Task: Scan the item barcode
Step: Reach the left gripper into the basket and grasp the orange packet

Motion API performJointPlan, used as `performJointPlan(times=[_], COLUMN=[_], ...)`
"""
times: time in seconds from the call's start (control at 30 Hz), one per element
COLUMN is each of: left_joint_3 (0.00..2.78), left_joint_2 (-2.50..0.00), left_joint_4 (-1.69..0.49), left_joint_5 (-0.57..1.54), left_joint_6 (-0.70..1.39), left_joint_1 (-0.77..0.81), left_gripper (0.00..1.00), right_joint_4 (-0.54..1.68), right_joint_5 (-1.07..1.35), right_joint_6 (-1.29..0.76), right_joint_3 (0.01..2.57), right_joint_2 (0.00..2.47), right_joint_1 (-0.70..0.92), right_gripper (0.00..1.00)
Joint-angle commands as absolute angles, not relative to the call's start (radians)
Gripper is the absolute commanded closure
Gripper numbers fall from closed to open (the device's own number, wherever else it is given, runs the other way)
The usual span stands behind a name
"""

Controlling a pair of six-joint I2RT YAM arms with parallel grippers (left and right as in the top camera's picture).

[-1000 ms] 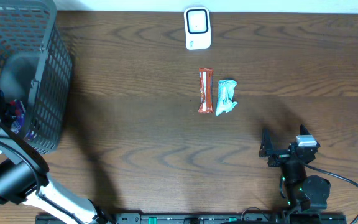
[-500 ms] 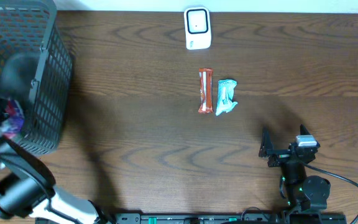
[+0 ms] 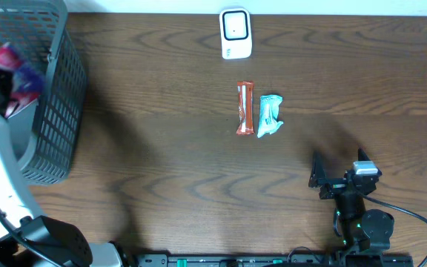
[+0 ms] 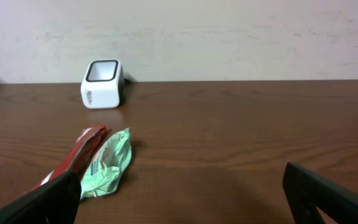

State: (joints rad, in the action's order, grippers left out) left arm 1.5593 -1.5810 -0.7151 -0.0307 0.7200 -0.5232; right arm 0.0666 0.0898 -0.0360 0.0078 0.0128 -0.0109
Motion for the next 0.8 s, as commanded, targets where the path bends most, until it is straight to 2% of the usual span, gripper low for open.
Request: performJointPlan(times=[0.0,0.3,0.53,0.77], left_joint_3=[1.573,1.573,1.573,1.511], left_joint_2=[-1.564,-1.597,-1.597,-1.625], left_joint_4=[-0.689,-0.67,-0.696,-0.727], left_joint_5=[0.01,-0.002,-0.268,-0.304], left_joint_6=[0.633,0.455,0.438,0.385], left_joint_1=[-0.481,-0.457,-0.459,-0.459], left_gripper=[0.92,0.92,0.92,0.92], right_joint_4=[0.07,0.07,0.07,0.07], right_joint_5=[0.092,0.092,0.092,0.092], right_joint_6=[-0.021,-0.021,-0.021,-0.021], right_joint_3=[0.006,0.006,0.006,0.006], right_joint_2=[0.01,0.01,0.009,0.009], right_joint_1=[-0.019,-0.019,-0.019,-0.019], right_gripper=[0.01,0.01,0.01,0.01])
